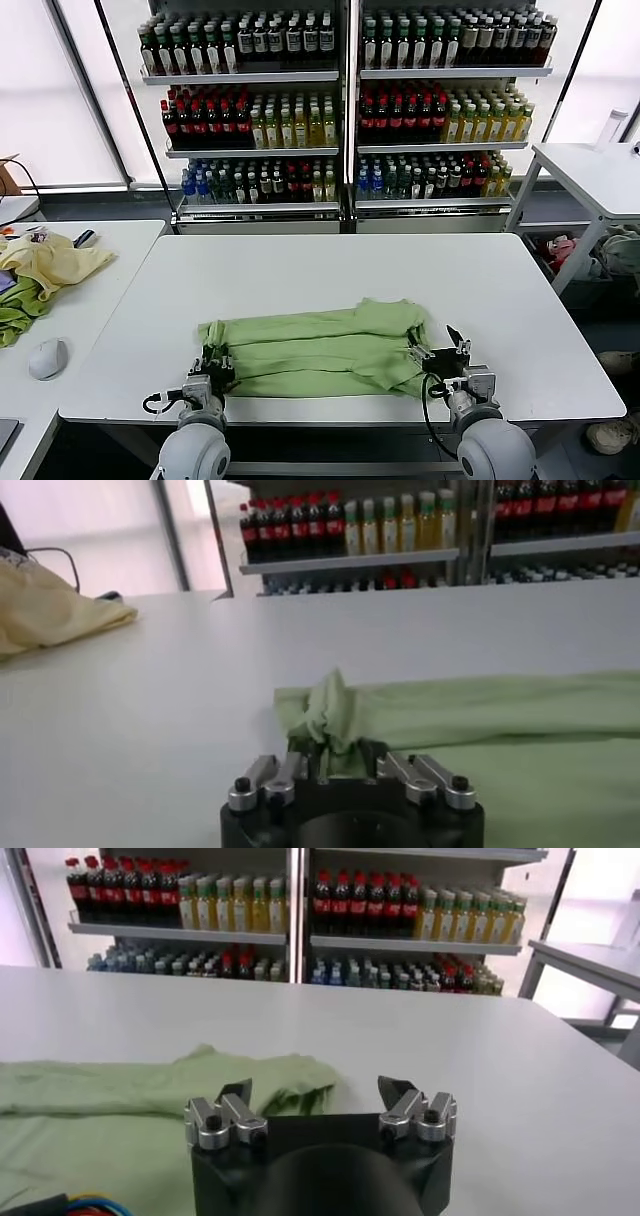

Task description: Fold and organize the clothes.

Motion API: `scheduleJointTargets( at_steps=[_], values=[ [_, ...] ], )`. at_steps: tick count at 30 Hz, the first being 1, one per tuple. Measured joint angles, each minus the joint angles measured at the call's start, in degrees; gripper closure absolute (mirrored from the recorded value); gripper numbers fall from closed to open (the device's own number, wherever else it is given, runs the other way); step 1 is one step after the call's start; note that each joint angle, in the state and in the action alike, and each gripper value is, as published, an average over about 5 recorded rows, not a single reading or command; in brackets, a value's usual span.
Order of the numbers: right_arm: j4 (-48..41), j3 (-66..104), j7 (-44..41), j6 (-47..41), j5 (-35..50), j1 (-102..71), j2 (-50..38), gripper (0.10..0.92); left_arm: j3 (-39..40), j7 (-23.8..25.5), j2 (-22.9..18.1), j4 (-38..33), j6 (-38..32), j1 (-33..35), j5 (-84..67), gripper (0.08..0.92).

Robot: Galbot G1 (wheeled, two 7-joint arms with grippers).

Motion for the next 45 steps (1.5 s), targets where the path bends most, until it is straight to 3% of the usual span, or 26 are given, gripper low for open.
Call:
scheduleJointTargets(
  at_steps=[8,21,27,36,45],
  values=[
    [0.3,0.94,0.31,0.14,1.12,0.44,-0.44,0.203,-2.58,1.29,2.53,2.23,-0.81,-1.86,-3.68,0.883],
    [0.76,1.14,0.45,0.19,2.19,1.14,-0.76,0.203,-10.63,3.28,13.72,2.77,-1.81,-6.03,-6.25,0.89],
    [1.41,1.43,0.45,0.13,2.23,0.67,-1.05,0.203,-11.71,4.09,16.42,-0.61,-1.08,-6.2,-8.5,0.89],
    [2.3,2.38,0.36,0.13,2.54,-0.15,-1.74,0.203,-7.49,4.78,13.91,-9.81,0.54,-5.9,-16.34,0.89],
    [2.54,2.87,0.24,0.23,2.79,-0.73,-2.24,0.203,1.17,4.4,8.09,-11.09,1.44,-8.18,-18.65,0.89]
  ],
)
